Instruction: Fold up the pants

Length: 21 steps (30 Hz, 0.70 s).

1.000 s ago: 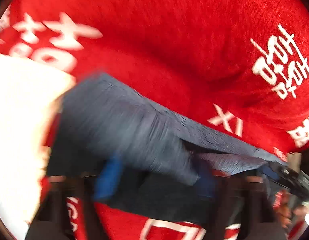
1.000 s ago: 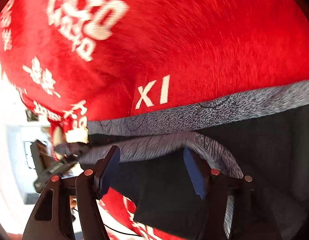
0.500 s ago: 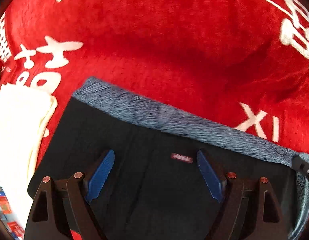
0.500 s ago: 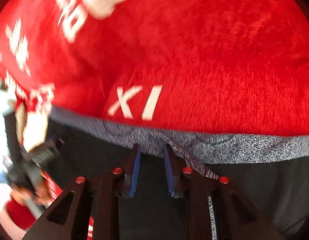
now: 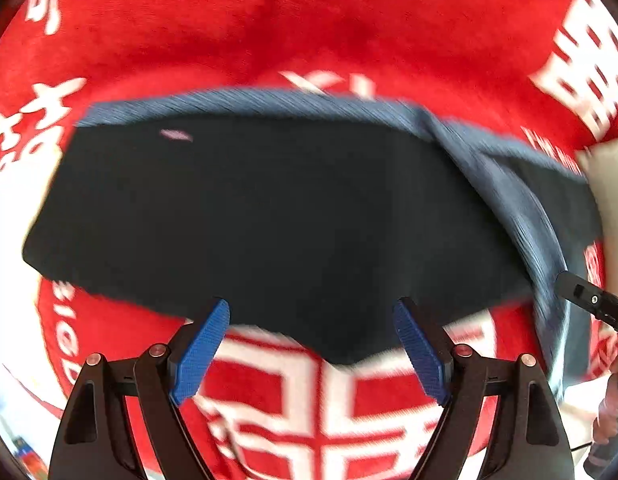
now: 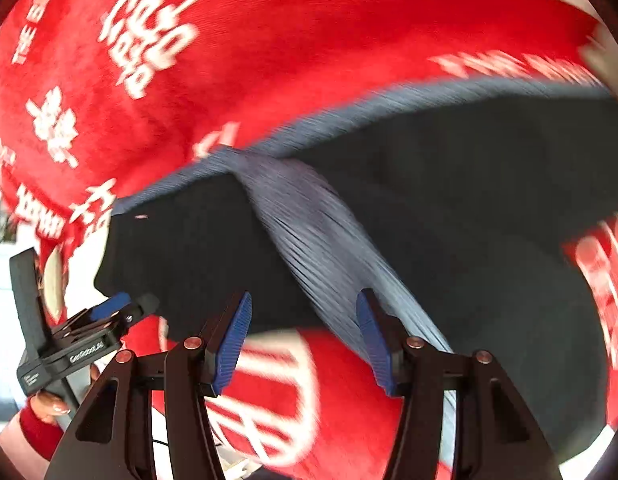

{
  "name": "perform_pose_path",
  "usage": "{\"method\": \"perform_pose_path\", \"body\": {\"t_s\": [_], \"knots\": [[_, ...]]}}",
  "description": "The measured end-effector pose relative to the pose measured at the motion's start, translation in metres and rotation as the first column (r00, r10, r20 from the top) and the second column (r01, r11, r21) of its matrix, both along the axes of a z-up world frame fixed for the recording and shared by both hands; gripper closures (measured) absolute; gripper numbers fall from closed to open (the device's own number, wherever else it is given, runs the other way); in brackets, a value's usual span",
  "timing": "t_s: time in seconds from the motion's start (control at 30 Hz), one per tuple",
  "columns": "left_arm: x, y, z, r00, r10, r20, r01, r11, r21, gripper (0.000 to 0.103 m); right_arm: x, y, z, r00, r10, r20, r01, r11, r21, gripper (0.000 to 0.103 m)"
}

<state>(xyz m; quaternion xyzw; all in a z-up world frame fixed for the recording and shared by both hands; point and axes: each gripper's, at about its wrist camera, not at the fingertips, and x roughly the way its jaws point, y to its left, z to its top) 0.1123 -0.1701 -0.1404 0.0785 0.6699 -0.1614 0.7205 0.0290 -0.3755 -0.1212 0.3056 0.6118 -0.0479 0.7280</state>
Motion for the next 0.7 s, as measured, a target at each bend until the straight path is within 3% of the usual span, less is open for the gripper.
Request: {"method": "perform_pose_path", "body": {"t_s": [0.17, 0.33, 0.53, 0.7], "knots": [[-0.049, -0.030, 0.000, 0.995, -0.086, -0.046, 0.084, 0.996, -0.041, 0.018, -0.095, -0.019, 0.011, 0.985, -0.158, -0.073, 0.153, 0.986, -0.064, 0.044], [-0.075, -0.038, 0.004, 0.989, -0.144, -0.043, 0.141, 0.987, -0.074, 0.018, -0.191, -0.028, 0.006, 0.936, -0.332, -0.120, 0.321, 0.942, -0.101, 0.044], [-0.103, -0.031, 0.010, 0.978, -0.207, -0.023, 0.205, 0.976, -0.066, 0.018, -0.256, -0.040, -0.011, 0.885, -0.450, -0.122, 0.433, 0.890, -0.143, 0.044], [-0.116, -0.029, 0.011, 0.975, -0.219, -0.031, 0.217, 0.975, -0.049, 0.018, -0.272, -0.048, -0.021, 0.880, -0.465, -0.099, 0.455, 0.884, -0.109, 0.044]]}}
